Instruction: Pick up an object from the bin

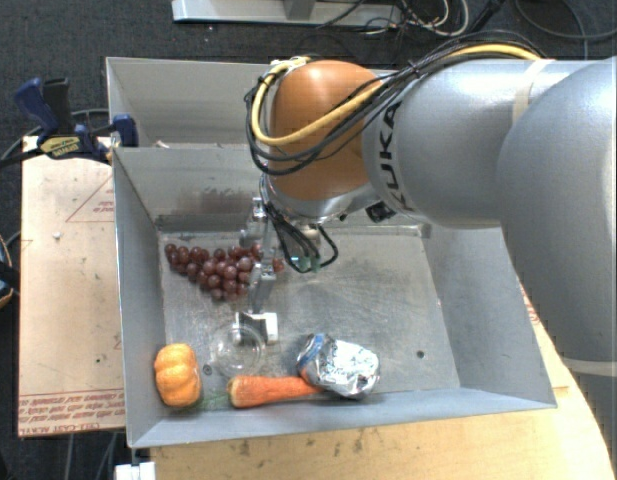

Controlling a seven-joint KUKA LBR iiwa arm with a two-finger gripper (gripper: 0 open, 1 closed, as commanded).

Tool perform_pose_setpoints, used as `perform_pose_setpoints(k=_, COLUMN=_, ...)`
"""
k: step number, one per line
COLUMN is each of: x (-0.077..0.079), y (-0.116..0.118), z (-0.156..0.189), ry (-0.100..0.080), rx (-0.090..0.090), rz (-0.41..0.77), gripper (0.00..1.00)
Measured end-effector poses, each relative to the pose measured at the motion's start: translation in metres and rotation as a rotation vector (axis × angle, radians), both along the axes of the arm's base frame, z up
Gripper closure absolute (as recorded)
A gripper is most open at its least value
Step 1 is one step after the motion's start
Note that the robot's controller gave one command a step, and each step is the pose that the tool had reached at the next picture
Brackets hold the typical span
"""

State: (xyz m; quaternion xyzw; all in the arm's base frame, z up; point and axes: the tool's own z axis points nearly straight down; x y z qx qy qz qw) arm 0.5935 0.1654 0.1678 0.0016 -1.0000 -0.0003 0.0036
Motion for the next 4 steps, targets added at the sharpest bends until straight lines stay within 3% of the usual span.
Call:
perform_pose_setpoints(k=1, x=0.002, y=-0.001, z=0.005, ry=-0.008, rx=0.001, rz=-0.003, gripper=0.0)
perform_pose_setpoints(k=2, x=0.018, y=-0.003, z=-0.066, ry=-0.015, rx=0.003, rz=-0.006, gripper=0.0)
perform_pose_setpoints(k=3, x=0.02, y=-0.002, z=-0.07, ry=-0.019, rx=0.005, rz=0.01, gripper=0.0)
perform_pose_setpoints(k=4, x=0.03, y=-0.003, z=-0.084, ry=-0.028, rx=0.006, rz=-0.112, gripper=0.0)
